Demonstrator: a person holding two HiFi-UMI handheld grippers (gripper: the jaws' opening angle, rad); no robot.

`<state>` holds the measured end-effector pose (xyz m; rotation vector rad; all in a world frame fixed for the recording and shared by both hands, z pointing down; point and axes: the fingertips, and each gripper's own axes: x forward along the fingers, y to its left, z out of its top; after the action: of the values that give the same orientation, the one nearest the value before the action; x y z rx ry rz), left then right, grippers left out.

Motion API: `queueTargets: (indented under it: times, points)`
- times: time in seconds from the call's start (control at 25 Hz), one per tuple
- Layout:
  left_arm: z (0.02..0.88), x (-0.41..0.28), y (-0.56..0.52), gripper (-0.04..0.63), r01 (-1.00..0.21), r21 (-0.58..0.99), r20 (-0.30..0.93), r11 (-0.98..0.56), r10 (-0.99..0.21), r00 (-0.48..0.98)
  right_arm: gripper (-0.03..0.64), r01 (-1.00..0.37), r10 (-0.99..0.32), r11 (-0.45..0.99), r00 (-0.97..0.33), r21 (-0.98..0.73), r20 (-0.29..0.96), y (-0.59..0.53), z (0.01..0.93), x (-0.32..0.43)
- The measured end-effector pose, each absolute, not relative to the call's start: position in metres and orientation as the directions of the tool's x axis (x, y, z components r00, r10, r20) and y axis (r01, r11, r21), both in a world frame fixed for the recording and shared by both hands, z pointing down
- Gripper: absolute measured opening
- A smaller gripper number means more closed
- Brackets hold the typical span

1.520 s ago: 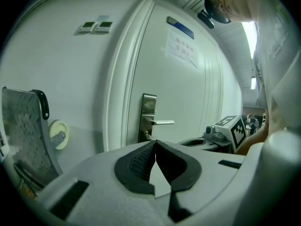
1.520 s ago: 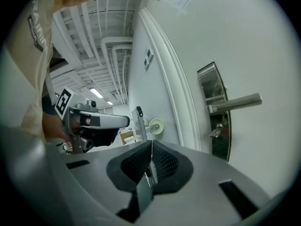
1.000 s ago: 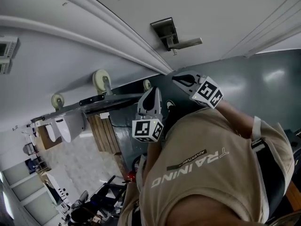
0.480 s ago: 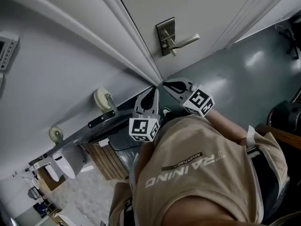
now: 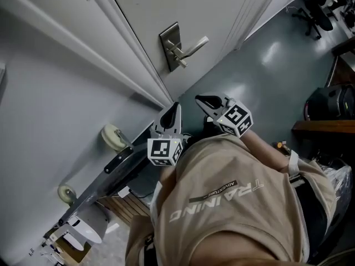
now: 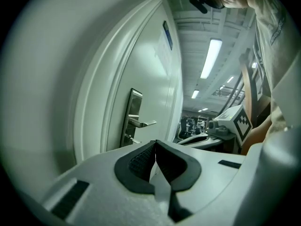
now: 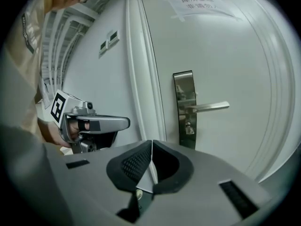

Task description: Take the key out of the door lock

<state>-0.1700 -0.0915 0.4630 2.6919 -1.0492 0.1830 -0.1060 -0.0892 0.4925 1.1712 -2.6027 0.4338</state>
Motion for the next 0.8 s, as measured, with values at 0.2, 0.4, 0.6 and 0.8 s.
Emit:
queueTargets:
  times: [0.2,0.4,0.6,0.8]
  points:
    - [0.462,-0.169,-0.094,0.009,-0.680,0.207,0.186,-0.704,-0.654,0.734,0.015,-0.764,-0.684,0.624,-0.635,-0.163,0.360,-0.091,0.489,-0.105]
    - [0.468,-0.174,-0.093,0.009,-0.710,0.227,0.209,-0.667,-0.679,0.704,0.015,-0.706,-0.633,0.683,-0.699,-0.185,0.331,-0.097,0.483,-0.120]
    - [0.470,-0.173,-0.104,0.009,-0.763,0.204,0.243,-0.614,-0.723,0.647,0.015,-0.645,-0.562,0.735,-0.752,-0.209,0.345,-0.110,0.501,-0.120]
    - [0.464,-0.170,-0.116,0.009,-0.809,0.150,0.282,-0.568,-0.760,0.586,0.015,-0.608,-0.530,0.751,-0.788,-0.258,0.314,-0.136,0.506,-0.110]
